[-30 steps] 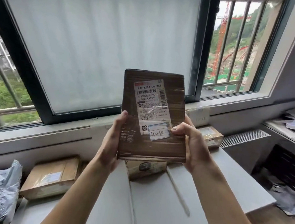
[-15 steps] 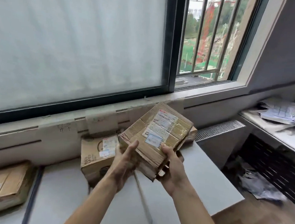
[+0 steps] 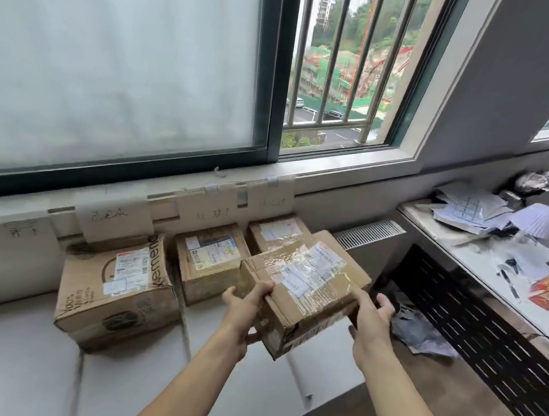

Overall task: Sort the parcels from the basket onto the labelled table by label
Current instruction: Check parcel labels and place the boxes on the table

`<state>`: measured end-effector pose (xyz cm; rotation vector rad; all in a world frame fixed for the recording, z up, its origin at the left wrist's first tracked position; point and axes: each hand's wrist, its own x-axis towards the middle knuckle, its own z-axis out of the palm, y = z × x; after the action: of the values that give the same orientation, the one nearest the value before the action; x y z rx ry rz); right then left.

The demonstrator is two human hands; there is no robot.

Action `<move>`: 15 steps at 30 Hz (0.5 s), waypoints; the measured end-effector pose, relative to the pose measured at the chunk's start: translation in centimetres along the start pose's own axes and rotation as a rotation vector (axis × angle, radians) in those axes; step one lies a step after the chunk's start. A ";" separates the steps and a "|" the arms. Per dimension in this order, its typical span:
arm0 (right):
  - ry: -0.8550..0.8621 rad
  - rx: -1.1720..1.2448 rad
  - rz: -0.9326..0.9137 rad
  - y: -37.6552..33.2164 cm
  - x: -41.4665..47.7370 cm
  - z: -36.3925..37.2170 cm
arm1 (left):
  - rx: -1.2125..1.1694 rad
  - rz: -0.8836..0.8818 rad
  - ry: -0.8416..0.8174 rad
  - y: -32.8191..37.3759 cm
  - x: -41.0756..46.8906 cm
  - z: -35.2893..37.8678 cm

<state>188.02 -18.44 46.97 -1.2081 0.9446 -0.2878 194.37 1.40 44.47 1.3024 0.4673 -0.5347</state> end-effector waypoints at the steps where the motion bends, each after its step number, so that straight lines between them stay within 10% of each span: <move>1: 0.001 -0.030 -0.015 -0.2 1.4 -0.8 | -0.009 -0.036 -0.002 -0.1 0.2 0.6; 15: -0.129 -0.210 0.035 0.5 19.0 -4.2 | -0.014 -0.071 0.011 -3.8 7.3 12.0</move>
<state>196.24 -33.32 37.50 -1.3840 0.8987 -0.0827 198.11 -11.81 39.59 1.2791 0.5272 -0.5824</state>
